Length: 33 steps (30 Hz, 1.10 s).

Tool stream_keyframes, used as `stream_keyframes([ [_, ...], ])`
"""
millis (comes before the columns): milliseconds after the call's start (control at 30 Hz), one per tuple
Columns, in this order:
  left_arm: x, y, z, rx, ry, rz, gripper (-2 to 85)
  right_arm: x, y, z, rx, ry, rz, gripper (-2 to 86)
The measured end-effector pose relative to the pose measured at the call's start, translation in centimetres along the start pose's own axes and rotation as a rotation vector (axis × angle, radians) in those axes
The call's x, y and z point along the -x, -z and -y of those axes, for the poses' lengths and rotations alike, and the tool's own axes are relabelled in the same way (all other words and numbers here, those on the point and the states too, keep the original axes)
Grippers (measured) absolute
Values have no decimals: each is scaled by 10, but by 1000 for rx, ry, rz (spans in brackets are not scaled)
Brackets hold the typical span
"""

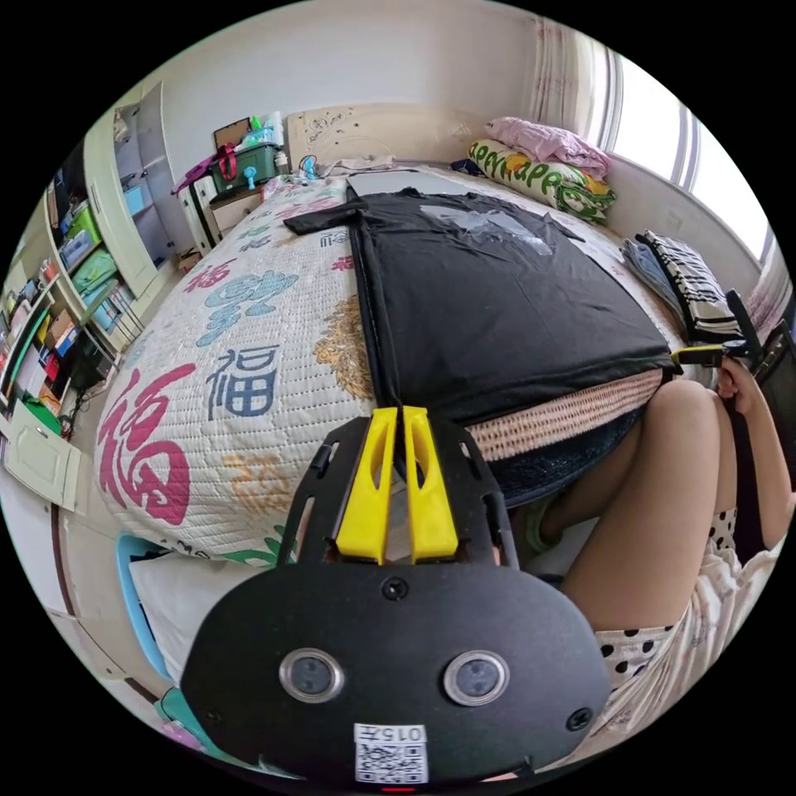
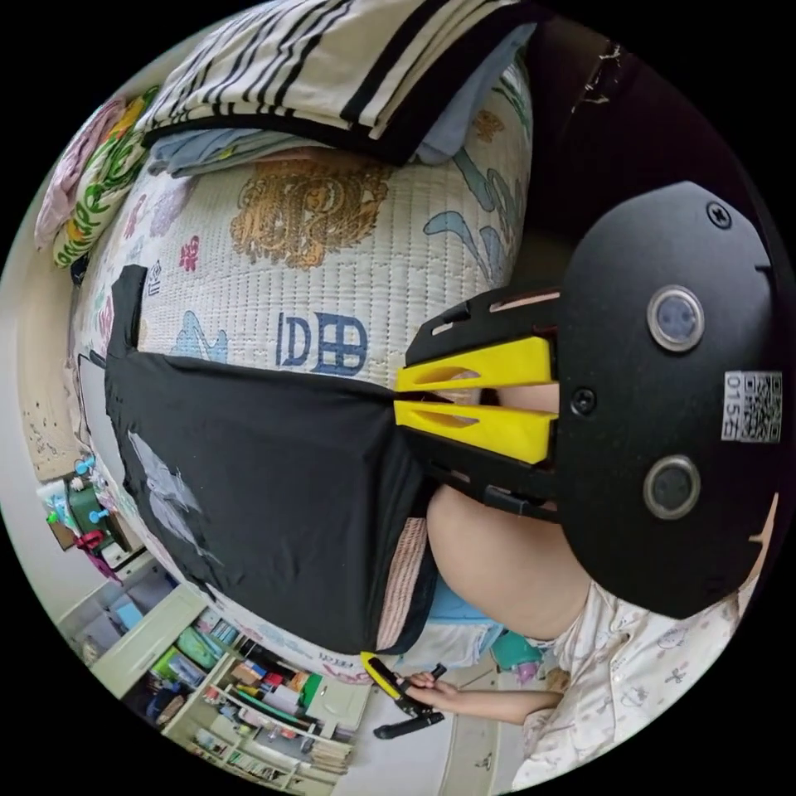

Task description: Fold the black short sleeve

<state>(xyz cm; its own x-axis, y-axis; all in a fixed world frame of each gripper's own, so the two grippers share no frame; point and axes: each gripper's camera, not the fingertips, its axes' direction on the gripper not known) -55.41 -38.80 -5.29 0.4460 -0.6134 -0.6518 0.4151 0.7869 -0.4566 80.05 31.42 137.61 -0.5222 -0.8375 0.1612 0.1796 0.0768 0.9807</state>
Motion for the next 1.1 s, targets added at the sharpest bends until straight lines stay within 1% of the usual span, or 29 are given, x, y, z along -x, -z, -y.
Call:
stream_keyframes([
  [67,11,2,5,-17,39,-29,23,-19,43,8,-34,-43,109,13],
  [100,23,3,8,-29,81,-58,33,-25,55,9,-53,-57,132,15],
  [167,43,6,12,-43,145,-121,55,-49,112,6,-187,-134,199,29],
  [200,56,8,15,-45,186,-151,61,-56,126,3,-228,-159,219,34],
  [267,75,12,21,-44,237,-136,63,-94,181,-9,-406,-321,324,62],
  [300,86,16,27,-49,262,-115,64,-104,192,-13,-453,-368,353,64],
  [367,100,24,41,-65,291,-89,64,-134,235,-19,-613,-479,482,73],
  [433,107,31,71,-96,291,-67,66,-144,263,-6,-668,-493,541,77],
  [533,100,29,115,-117,250,-63,67,-147,308,49,-689,-448,542,86],
  [600,81,20,172,-141,176,-87,66,-151,331,96,-692,-417,572,92],
  [667,60,8,222,-151,104,-114,66,-160,353,165,-699,-392,607,100],
  [733,25,-13,292,-163,0,-156,67,-171,362,220,-688,-407,593,105],
  [767,15,-19,310,-164,-28,-168,68,-180,363,256,-676,-434,593,111],
  [800,-5,-31,345,-167,-81,-190,68,-186,363,273,-668,-449,601,115],
  [833,-26,-44,380,-164,-129,-217,68,-197,362,307,-650,-482,628,124],
  [867,-36,-51,398,-160,-148,-232,68,-209,362,338,-634,-510,661,129],
  [967,-87,-85,487,-162,-230,-318,68,-233,368,404,-652,-587,665,128],
  [1033,-133,-113,557,-165,-311,-355,69,-248,374,433,-668,-652,641,103],
  [1067,-146,-120,575,-165,-334,-355,70,-257,377,448,-681,-695,652,85],
  [1100,-171,-136,610,-169,-372,-345,71,-261,378,454,-689,-716,655,76],
])
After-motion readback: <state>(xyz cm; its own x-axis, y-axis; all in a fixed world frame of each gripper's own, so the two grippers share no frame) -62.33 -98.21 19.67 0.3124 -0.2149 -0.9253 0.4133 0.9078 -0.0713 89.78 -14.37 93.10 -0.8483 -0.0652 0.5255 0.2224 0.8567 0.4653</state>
